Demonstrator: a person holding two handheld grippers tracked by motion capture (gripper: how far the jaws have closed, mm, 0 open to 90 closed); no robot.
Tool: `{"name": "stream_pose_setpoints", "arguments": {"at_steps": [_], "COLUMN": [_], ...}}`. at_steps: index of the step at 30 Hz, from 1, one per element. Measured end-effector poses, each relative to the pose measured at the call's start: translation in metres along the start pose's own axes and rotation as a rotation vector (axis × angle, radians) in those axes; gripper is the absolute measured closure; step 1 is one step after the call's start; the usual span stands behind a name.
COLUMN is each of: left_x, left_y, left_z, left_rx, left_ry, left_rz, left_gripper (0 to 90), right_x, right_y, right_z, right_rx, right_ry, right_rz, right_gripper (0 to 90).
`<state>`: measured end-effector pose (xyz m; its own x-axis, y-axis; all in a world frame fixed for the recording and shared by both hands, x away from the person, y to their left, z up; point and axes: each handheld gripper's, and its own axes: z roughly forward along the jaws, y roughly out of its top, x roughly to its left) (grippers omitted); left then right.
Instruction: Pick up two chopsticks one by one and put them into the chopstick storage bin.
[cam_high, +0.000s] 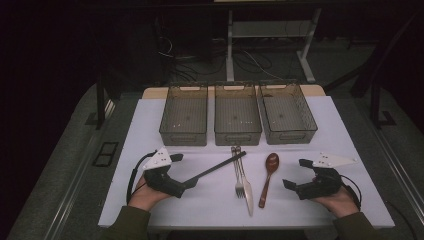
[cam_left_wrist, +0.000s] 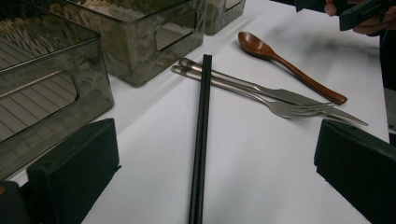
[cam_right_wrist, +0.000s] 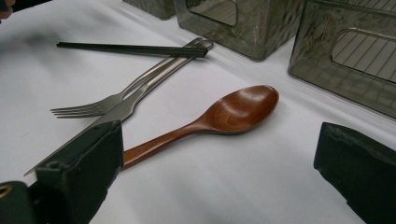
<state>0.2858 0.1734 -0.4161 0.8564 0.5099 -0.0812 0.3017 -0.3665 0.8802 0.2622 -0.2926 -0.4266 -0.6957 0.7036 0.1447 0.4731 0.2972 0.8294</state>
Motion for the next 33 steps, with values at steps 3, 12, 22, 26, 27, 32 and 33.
{"name": "stream_pose_setpoints", "arguments": {"at_steps": [3, 12, 22, 26, 27, 32, 33], "left_x": [0.001, 0.001, 0.002, 0.003, 0.004, 0.005, 0.005], "left_y": [0.001, 0.007, 0.013, 0.014, 0.015, 0.018, 0.018], "left_z": [0.000, 0.004, 0.009, 0.014, 0.016, 0.020, 0.020], "left_rx": [0.001, 0.001, 0.000, 0.008, 0.013, 0.015, 0.015], "left_ry": [0.004, -0.007, -0.006, -0.007, -0.006, -0.006, -0.006], "left_rz": [-0.006, 0.006, 0.009, 0.013, 0.020, 0.028, 0.028], "left_gripper": [0.0, 0.0, 0.0, 0.0, 0.0, 0.0, 0.0], "right_x": [0.000, -0.001, -0.001, -0.001, -0.001, -0.001, 0.000], "right_y": [0.000, 0.002, 0.001, 0.001, 0.001, 0.002, 0.002], "right_z": [-0.001, -0.002, -0.005, -0.005, -0.004, -0.004, -0.004], "right_rx": [-0.009, -0.044, -0.068, -0.069, -0.069, -0.074, -0.074], "right_ry": [0.006, 0.017, 0.018, 0.015, 0.015, 0.013, 0.013], "right_rz": [0.005, 0.010, 0.018, 0.018, 0.019, 0.011, 0.010], "right_gripper": [1.1, 1.1, 1.1, 1.1, 1.1, 1.1, 1.1]}}
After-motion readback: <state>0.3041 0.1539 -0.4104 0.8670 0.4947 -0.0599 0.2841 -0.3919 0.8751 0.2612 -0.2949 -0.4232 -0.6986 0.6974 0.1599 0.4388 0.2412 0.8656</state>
